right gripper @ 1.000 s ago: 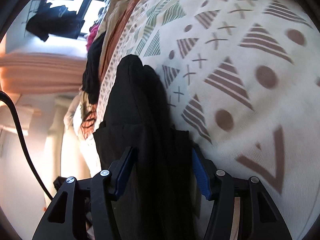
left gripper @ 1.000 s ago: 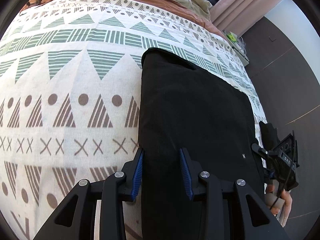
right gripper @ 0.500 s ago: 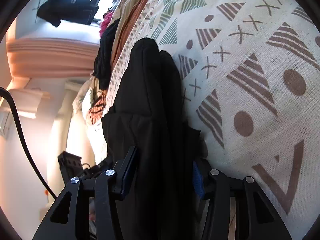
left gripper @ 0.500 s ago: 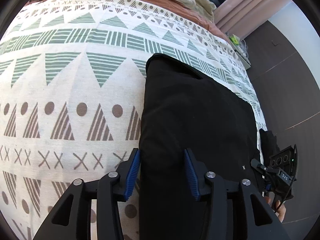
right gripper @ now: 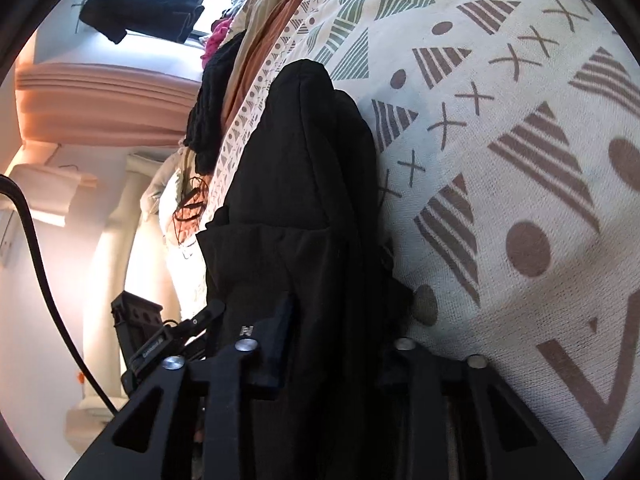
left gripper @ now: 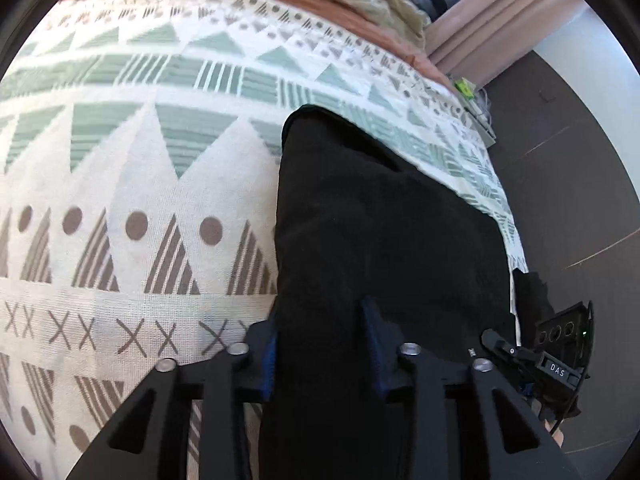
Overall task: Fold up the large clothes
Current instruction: 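Lift the folded black shirt off the bedspread with both tools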
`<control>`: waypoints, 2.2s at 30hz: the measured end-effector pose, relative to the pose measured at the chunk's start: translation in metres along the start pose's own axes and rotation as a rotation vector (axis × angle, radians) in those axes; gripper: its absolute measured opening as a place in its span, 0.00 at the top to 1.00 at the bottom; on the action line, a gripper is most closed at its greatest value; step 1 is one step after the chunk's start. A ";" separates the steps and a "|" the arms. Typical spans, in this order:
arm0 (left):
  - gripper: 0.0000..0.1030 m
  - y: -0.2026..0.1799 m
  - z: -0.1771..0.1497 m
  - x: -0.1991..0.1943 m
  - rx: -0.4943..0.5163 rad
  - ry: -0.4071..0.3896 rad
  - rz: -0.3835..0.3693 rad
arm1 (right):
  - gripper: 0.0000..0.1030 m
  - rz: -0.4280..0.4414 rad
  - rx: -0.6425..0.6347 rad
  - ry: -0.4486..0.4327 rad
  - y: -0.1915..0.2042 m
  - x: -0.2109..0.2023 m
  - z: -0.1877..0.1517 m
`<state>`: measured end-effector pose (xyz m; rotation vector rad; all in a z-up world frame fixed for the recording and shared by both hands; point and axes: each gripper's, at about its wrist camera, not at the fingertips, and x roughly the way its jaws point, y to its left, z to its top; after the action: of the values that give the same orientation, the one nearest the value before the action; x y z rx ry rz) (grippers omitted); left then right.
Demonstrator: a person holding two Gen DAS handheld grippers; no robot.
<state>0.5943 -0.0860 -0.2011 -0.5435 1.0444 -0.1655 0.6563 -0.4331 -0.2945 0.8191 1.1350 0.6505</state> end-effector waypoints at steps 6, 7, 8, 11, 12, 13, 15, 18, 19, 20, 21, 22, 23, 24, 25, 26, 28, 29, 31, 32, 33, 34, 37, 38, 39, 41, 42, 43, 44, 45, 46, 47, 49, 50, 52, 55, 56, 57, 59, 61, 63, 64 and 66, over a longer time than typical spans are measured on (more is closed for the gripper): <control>0.78 -0.017 -0.005 -0.035 0.049 -0.059 -0.035 | 0.84 -0.044 -0.080 -0.056 0.029 -0.020 -0.006; 0.78 -0.019 -0.007 -0.042 0.056 -0.069 -0.041 | 0.84 -0.046 -0.091 -0.066 0.035 -0.025 -0.008; 0.78 -0.023 -0.008 -0.049 0.062 -0.080 -0.047 | 0.84 -0.043 -0.098 -0.076 0.040 -0.030 -0.010; 0.79 -0.031 -0.014 -0.073 0.073 -0.110 -0.068 | 0.85 -0.039 -0.127 -0.106 0.056 -0.047 -0.017; 0.79 -0.033 -0.017 -0.079 0.075 -0.116 -0.071 | 0.85 -0.041 -0.136 -0.114 0.059 -0.052 -0.020; 0.79 -0.036 -0.019 -0.087 0.077 -0.121 -0.075 | 0.85 -0.047 -0.148 -0.125 0.067 -0.058 -0.024; 0.79 -0.042 -0.023 -0.100 0.079 -0.129 -0.086 | 0.85 -0.058 -0.168 -0.147 0.077 -0.070 -0.030; 0.79 -0.053 -0.030 -0.119 0.090 -0.136 -0.097 | 0.85 -0.091 -0.201 -0.185 0.093 -0.087 -0.043; 0.79 -0.057 -0.032 -0.124 0.091 -0.137 -0.103 | 0.85 -0.111 -0.215 -0.202 0.101 -0.095 -0.050; 0.79 -0.063 -0.034 -0.130 0.094 -0.140 -0.110 | 0.85 -0.130 -0.226 -0.212 0.107 -0.100 -0.054; 0.79 -0.068 -0.037 -0.136 0.099 -0.143 -0.113 | 0.85 -0.150 -0.234 -0.223 0.112 -0.105 -0.058; 0.79 -0.073 -0.040 -0.143 0.104 -0.148 -0.114 | 0.85 -0.170 -0.240 -0.235 0.117 -0.111 -0.062; 0.79 -0.078 -0.042 -0.149 0.107 -0.150 -0.118 | 0.85 -0.182 -0.239 -0.249 0.123 -0.117 -0.066; 0.79 -0.083 -0.044 -0.154 0.106 -0.152 -0.128 | 0.85 -0.190 -0.240 -0.257 0.127 -0.122 -0.070; 0.79 -0.088 -0.047 -0.160 0.104 -0.153 -0.143 | 0.85 -0.199 -0.245 -0.263 0.130 -0.128 -0.073; 0.79 -0.090 -0.048 -0.164 0.102 -0.153 -0.156 | 0.85 -0.209 -0.250 -0.271 0.134 -0.136 -0.076; 0.79 -0.099 -0.054 -0.174 0.098 -0.152 -0.188 | 0.85 -0.225 -0.260 -0.288 0.143 -0.152 -0.082; 0.79 -0.106 -0.058 -0.180 0.102 -0.154 -0.202 | 0.85 -0.236 -0.269 -0.301 0.149 -0.162 -0.087; 0.79 -0.119 -0.065 -0.188 0.115 -0.158 -0.227 | 0.85 -0.251 -0.285 -0.322 0.158 -0.180 -0.093; 0.79 -0.126 -0.068 -0.193 0.120 -0.157 -0.241 | 0.85 -0.260 -0.294 -0.336 0.163 -0.193 -0.096; 0.79 -0.132 -0.072 -0.196 0.125 -0.154 -0.254 | 0.85 -0.270 -0.300 -0.346 0.166 -0.203 -0.099; 0.79 -0.139 -0.075 -0.199 0.129 -0.152 -0.265 | 0.85 -0.279 -0.304 -0.356 0.168 -0.214 -0.102; 0.79 -0.162 -0.087 -0.208 0.152 -0.147 -0.293 | 0.85 -0.304 -0.313 -0.385 0.172 -0.247 -0.111; 0.79 -0.171 -0.089 -0.209 0.160 -0.144 -0.301 | 0.85 -0.311 -0.315 -0.392 0.174 -0.255 -0.113; 0.79 -0.180 -0.093 -0.211 0.168 -0.142 -0.311 | 0.85 -0.321 -0.317 -0.405 0.175 -0.268 -0.117; 0.79 -0.194 -0.099 -0.213 0.176 -0.134 -0.332 | 0.85 -0.334 -0.320 -0.424 0.176 -0.290 -0.123; 0.79 -0.203 -0.103 -0.214 0.182 -0.128 -0.341 | 0.85 -0.343 -0.322 -0.432 0.176 -0.299 -0.124; 0.79 -0.213 -0.107 -0.216 0.189 -0.125 -0.349 | 0.85 -0.360 -0.327 -0.444 0.178 -0.312 -0.127; 0.79 -0.221 -0.110 -0.218 0.196 -0.124 -0.358 | 0.85 -0.372 -0.330 -0.453 0.178 -0.323 -0.128; 0.79 -0.230 -0.113 -0.219 0.204 -0.124 -0.367 | 0.85 -0.382 -0.334 -0.462 0.179 -0.333 -0.129; 0.79 -0.237 -0.116 -0.219 0.210 -0.122 -0.374 | 0.85 -0.393 -0.338 -0.470 0.179 -0.343 -0.130; 0.79 -0.245 -0.118 -0.220 0.217 -0.120 -0.382 | 0.85 -0.400 -0.340 -0.478 0.180 -0.353 -0.132; 0.79 -0.261 -0.124 -0.219 0.232 -0.113 -0.399 | 0.85 -0.414 -0.344 -0.497 0.181 -0.373 -0.135; 0.79 -0.266 -0.126 -0.219 0.238 -0.110 -0.405 | 0.85 -0.420 -0.346 -0.506 0.182 -0.381 -0.136; 0.78 -0.280 -0.132 -0.217 0.250 -0.100 -0.413 | 0.85 -0.433 -0.349 -0.529 0.183 -0.400 -0.140; 0.78 -0.300 -0.139 -0.212 0.264 -0.086 -0.437 | 0.85 -0.477 -0.372 -0.552 0.187 -0.419 -0.142; 0.78 -0.306 -0.141 -0.210 0.267 -0.081 -0.447 | 0.85 -0.488 -0.377 -0.560 0.188 -0.425 -0.143; 0.78 -0.312 -0.143 -0.208 0.270 -0.074 -0.456 | 0.85 -0.503 -0.382 -0.568 0.188 -0.432 -0.143; 0.78 -0.326 -0.147 -0.201 0.280 -0.059 -0.467 | 0.85 -0.521 -0.386 -0.578 0.187 -0.443 -0.143; 0.78 -0.338 -0.151 -0.191 0.289 -0.041 -0.476 | 0.85 -0.539 -0.388 -0.585 0.184 -0.455 -0.141; 0.78 -0.348 -0.151 -0.181 0.288 -0.022 -0.485 | 0.85 -0.566 -0.396 -0.587 0.180 -0.465 -0.138; 0.78 -0.351 -0.152 -0.175 0.286 -0.014 -0.489 | 0.85 -0.583 -0.405 -0.585 0.178 -0.469 -0.134; 0.78 -0.362 -0.154 -0.162 0.281 0.004 -0.501 | 0.85 -0.608 -0.414 -0.582 0.172 -0.476 -0.129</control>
<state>0.4257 -0.3875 0.0468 -0.5386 0.8541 -0.7441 0.3824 -0.6899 0.0692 0.2435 0.6244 0.1035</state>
